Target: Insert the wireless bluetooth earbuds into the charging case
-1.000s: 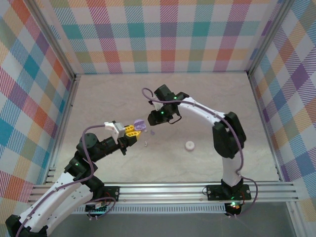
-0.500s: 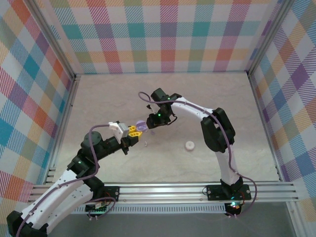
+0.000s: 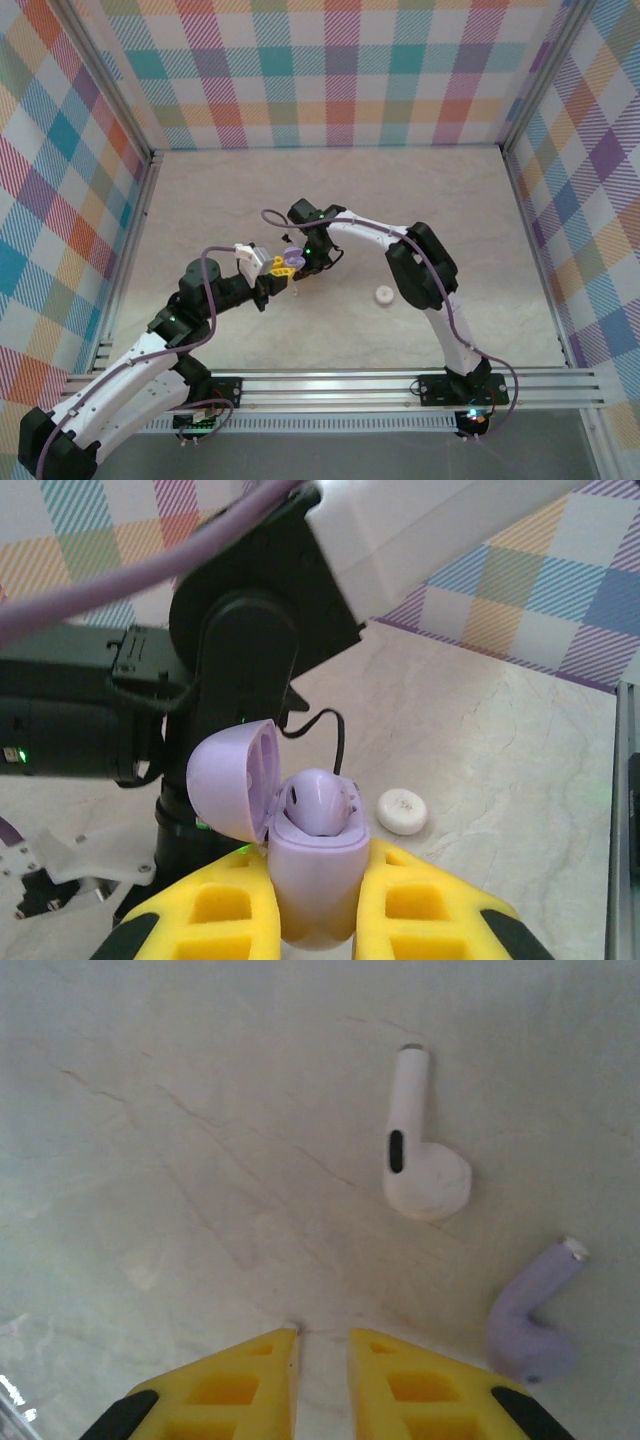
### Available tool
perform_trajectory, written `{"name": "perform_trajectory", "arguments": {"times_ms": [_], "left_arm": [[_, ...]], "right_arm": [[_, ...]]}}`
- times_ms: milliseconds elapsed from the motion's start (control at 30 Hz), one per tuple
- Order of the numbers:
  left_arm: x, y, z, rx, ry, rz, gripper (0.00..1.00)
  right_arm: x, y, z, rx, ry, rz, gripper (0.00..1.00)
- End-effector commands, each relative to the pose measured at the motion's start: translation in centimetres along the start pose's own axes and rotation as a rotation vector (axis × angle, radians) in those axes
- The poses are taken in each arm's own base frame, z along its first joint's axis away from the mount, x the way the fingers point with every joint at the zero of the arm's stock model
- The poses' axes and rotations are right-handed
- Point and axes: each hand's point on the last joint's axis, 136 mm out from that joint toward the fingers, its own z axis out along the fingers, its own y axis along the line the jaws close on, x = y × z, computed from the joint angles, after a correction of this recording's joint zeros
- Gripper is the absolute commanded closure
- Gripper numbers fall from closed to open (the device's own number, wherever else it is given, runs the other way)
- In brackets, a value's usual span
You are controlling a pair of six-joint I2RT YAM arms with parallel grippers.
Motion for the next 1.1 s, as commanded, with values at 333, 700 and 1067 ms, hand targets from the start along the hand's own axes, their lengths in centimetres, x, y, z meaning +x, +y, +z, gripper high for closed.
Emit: {"name": "perform_trajectory", "arguments": {"times_ms": [333, 700, 1067], "left_arm": [[-1.6, -0.6, -0.9, 0.011, -0.066, 0.048, 1.0], [-1.6, -0.8, -1.0, 0.017, -0.066, 0.053, 1.0], [-1.7, -0.9, -1.6, 0.012, -0.069, 0.07, 1.0]], "right_arm": [[-0.2, -5.4, -0.7, 0.105, -0.011, 0.113, 0.8], [-4.1, -8.2, -3.8, 0.16, -0.093, 0.126, 0.77], [-5.4, -6.9, -6.6, 0.118, -0.183, 0.323, 0.63]]}}
